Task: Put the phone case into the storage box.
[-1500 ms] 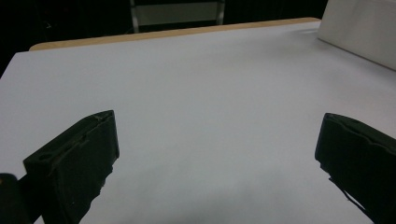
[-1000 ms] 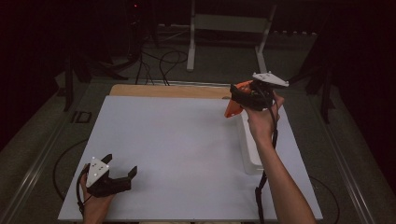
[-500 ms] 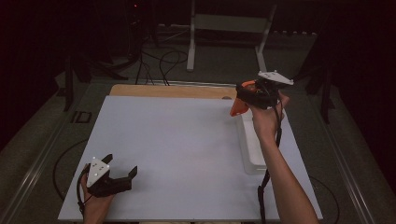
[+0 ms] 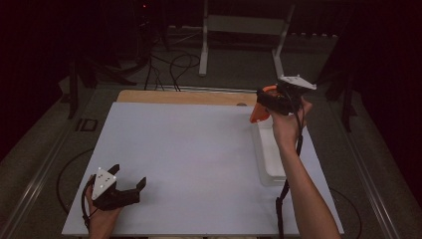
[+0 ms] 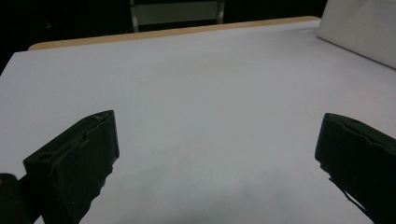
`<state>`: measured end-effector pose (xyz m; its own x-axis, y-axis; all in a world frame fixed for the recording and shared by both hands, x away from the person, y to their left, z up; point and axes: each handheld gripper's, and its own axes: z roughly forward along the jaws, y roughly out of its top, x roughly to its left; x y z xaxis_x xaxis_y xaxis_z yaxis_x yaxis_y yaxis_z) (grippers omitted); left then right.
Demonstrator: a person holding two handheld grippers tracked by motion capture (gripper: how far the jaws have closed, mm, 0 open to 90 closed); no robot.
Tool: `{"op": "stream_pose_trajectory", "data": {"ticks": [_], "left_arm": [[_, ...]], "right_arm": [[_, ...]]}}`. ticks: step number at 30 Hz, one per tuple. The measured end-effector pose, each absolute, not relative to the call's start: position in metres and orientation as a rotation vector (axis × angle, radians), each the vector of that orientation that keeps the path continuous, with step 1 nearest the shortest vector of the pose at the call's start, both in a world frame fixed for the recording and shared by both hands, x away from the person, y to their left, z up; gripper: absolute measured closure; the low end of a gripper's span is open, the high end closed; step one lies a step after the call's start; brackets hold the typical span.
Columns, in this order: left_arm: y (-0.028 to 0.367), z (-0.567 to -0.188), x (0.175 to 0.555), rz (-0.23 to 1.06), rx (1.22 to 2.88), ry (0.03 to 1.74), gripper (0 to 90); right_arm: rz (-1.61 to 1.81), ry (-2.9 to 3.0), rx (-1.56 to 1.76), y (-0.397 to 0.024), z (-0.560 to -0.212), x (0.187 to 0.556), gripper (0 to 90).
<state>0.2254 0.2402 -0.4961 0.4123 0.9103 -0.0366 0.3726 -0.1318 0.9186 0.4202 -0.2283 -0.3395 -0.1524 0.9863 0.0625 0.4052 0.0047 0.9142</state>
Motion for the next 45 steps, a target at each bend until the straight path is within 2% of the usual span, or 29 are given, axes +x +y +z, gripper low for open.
{"op": "stream_pose_trajectory", "data": {"ticks": [45], "left_arm": [[0.240, -0.496, 0.225, 0.700, 1.704, 1.129, 0.5]], "right_arm": [[0.989, 1.533, 1.596, -0.254, -0.368, 0.446, 17.2]]}}
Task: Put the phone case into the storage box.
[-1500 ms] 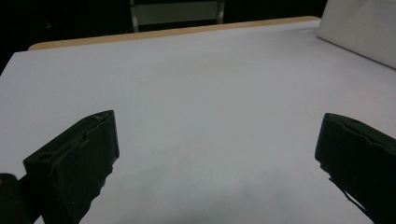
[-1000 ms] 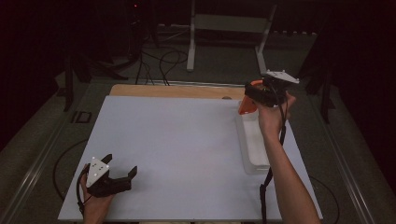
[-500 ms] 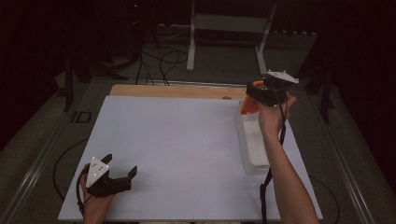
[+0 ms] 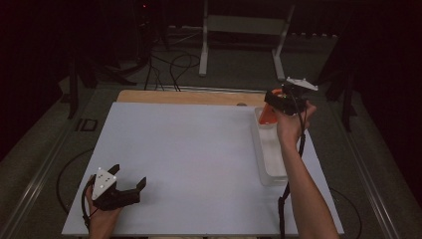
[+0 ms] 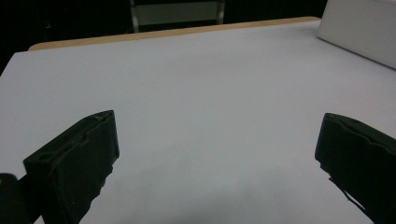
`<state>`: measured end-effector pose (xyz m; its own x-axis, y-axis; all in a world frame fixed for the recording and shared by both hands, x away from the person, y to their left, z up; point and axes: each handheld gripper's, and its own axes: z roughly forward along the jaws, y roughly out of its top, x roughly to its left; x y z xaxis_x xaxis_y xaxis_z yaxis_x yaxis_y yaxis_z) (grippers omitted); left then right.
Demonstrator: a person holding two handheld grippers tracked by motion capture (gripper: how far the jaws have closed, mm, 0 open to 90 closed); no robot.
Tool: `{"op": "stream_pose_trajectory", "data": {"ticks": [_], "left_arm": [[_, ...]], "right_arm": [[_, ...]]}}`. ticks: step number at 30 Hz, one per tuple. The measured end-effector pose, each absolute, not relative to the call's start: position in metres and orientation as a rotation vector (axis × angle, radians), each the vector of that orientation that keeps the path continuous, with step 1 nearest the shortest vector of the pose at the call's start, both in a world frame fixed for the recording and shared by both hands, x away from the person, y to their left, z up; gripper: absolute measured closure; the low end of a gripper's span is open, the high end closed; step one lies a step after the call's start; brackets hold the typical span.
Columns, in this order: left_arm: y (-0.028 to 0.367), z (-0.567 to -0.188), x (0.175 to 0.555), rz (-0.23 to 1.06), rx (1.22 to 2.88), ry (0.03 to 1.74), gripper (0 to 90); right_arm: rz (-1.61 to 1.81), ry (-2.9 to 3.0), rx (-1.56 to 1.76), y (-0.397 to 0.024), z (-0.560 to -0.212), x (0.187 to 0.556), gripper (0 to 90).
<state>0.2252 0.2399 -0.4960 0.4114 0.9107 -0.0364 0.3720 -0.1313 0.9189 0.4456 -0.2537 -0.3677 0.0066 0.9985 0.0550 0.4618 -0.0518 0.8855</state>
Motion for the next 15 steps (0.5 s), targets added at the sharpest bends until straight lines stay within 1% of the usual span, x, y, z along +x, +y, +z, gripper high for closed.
{"op": "stream_pose_trajectory", "data": {"ticks": [15], "left_arm": [[0.241, -0.495, 0.224, 0.710, 1.691, 1.129, 0.5]], "right_arm": [[0.937, 1.542, 1.626, -0.255, -0.385, 0.452, 17.2]]}}
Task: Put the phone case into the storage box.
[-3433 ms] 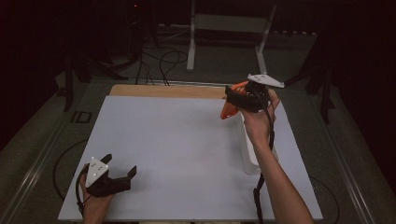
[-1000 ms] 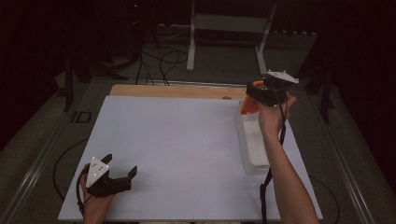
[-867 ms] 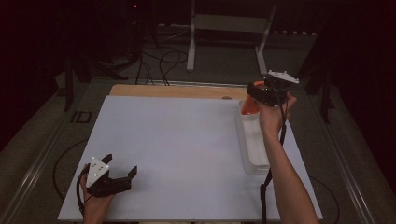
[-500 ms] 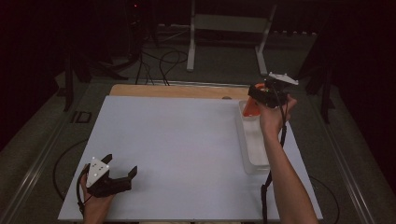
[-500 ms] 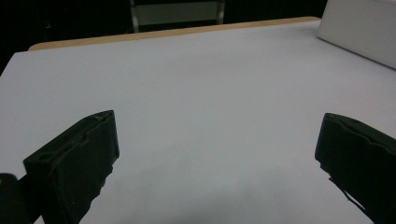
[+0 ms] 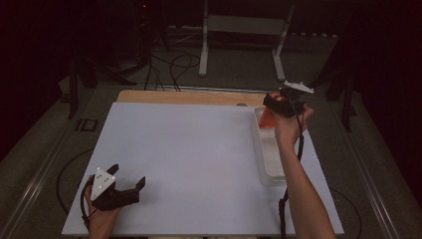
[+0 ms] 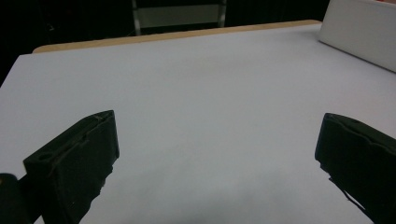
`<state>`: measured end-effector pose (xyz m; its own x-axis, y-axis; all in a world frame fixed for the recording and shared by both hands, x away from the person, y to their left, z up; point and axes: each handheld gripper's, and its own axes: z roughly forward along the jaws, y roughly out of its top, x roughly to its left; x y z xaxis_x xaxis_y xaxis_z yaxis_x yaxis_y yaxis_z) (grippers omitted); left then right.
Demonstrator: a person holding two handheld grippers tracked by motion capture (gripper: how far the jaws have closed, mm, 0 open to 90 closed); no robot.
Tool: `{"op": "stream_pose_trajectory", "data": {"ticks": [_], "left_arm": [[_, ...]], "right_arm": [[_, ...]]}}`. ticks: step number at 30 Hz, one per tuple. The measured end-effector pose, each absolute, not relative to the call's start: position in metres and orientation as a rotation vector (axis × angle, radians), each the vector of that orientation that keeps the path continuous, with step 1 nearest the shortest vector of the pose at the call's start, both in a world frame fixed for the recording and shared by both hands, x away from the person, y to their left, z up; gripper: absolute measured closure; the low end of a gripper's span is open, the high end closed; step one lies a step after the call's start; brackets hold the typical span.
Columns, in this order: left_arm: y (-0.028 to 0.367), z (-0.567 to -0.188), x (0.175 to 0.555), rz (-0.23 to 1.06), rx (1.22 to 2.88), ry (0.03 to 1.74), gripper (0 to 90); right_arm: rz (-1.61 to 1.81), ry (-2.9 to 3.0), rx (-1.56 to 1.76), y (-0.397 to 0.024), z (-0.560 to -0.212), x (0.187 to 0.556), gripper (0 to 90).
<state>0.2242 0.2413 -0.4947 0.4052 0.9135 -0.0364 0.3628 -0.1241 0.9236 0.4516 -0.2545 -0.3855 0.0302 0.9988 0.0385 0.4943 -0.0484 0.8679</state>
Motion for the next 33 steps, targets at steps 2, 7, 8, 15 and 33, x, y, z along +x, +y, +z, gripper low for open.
{"op": "stream_pose_trajectory", "data": {"ticks": [2, 7, 8, 15, 33], "left_arm": [[0.241, -0.495, 0.224, 0.711, 1.690, 1.130, 0.5], [0.241, -0.495, 0.224, 0.712, 1.691, 1.129, 0.5], [0.241, -0.495, 0.224, 0.712, 1.691, 1.128, 0.5], [0.241, -0.494, 0.224, 0.712, 1.691, 1.128, 0.5], [0.240, -0.494, 0.224, 0.717, 1.699, 1.124, 0.5]], "right_arm": [[0.937, 1.543, 1.633, -0.255, -0.388, 0.452, 17.2], [0.934, 1.546, 1.643, -0.254, -0.394, 0.452, 17.2], [0.930, 1.549, 1.645, -0.254, -0.396, 0.452, 17.2], [0.920, 1.553, 1.660, -0.252, -0.403, 0.453, 17.2], [0.895, 1.572, 1.678, -0.250, -0.417, 0.454, 17.1]]}}
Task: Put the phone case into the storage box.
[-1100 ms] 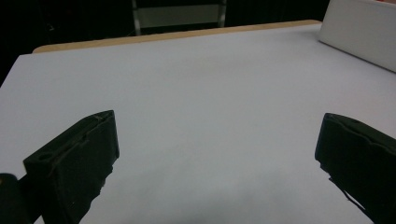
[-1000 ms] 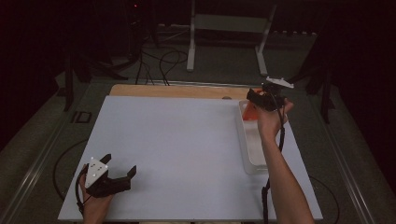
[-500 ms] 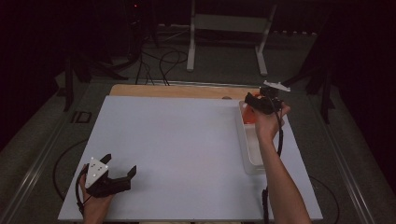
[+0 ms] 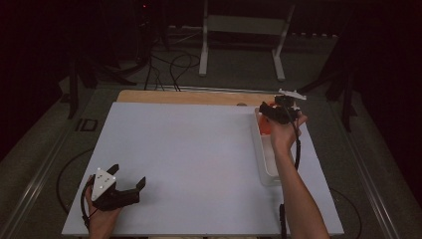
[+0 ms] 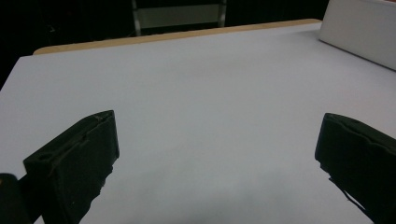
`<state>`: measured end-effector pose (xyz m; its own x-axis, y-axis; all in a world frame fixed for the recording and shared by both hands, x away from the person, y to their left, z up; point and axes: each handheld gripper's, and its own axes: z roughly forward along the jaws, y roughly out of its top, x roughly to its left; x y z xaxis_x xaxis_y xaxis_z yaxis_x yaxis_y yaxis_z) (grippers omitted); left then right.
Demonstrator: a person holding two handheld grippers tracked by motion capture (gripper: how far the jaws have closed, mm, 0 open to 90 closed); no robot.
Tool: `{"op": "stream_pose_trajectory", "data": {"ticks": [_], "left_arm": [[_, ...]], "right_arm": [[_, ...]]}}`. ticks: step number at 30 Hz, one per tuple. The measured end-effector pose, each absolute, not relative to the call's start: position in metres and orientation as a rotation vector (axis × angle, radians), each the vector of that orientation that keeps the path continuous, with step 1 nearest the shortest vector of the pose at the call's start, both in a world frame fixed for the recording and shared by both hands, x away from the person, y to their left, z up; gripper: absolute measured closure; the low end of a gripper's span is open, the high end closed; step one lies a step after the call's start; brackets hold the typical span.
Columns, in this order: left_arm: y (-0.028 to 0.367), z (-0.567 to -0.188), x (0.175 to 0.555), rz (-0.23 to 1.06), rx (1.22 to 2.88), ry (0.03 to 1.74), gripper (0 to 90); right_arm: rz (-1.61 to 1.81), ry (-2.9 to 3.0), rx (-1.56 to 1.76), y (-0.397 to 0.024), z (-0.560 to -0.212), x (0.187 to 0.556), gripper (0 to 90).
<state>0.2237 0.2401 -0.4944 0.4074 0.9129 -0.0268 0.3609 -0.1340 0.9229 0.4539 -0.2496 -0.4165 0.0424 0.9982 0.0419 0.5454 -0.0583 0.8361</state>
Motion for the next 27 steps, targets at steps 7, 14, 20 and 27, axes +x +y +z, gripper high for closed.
{"op": "stream_pose_trajectory", "data": {"ticks": [7, 14, 20, 27], "left_arm": [[0.240, -0.494, 0.224, 0.716, 1.698, 1.124, 0.5], [0.240, -0.494, 0.224, 0.715, 1.698, 1.123, 0.5], [0.240, -0.495, 0.223, 0.716, 1.699, 1.124, 0.5], [0.241, -0.494, 0.223, 0.719, 1.699, 1.124, 0.5]], "right_arm": [[0.884, 1.582, 1.682, -0.248, -0.420, 0.455, 17.0], [0.869, 1.581, 1.691, -0.247, -0.423, 0.456, 16.9], [0.854, 1.590, 1.689, -0.246, -0.425, 0.458, 16.9], [0.840, 1.591, 1.685, -0.244, -0.428, 0.460, 16.8]]}}
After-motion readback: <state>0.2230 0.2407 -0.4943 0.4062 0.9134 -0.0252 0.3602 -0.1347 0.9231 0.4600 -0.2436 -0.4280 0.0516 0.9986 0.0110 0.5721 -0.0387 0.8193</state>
